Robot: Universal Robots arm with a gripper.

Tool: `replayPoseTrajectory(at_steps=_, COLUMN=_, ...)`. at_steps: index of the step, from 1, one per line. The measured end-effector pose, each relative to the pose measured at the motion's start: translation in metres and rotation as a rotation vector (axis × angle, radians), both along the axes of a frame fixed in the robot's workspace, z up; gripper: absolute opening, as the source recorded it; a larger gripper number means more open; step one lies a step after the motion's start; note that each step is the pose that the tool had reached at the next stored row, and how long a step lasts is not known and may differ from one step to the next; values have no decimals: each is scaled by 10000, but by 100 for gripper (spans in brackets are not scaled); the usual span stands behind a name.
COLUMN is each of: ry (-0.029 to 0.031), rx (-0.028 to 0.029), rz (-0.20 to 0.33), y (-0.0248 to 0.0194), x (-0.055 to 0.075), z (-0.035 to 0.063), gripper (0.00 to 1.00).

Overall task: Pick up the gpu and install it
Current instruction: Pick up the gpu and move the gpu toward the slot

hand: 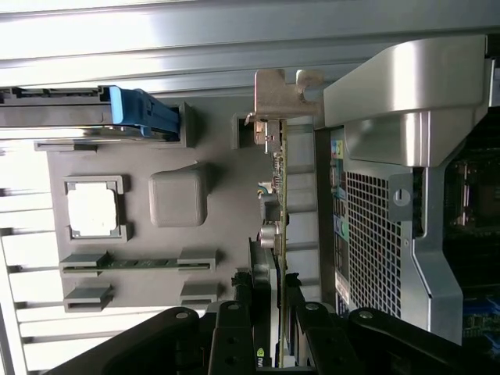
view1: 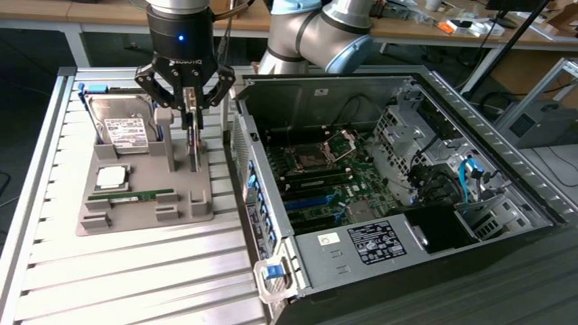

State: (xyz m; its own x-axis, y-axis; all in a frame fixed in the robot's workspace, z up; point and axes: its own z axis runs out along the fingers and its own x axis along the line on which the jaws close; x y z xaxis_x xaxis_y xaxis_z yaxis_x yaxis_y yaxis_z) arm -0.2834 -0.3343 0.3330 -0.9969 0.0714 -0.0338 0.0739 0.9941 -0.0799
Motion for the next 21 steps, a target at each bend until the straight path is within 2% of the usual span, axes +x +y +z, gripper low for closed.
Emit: replayPoseTrajectory(at_steps=21, ry=1, rx=0, rz=0, y=0, x=0, z=52, gripper=27)
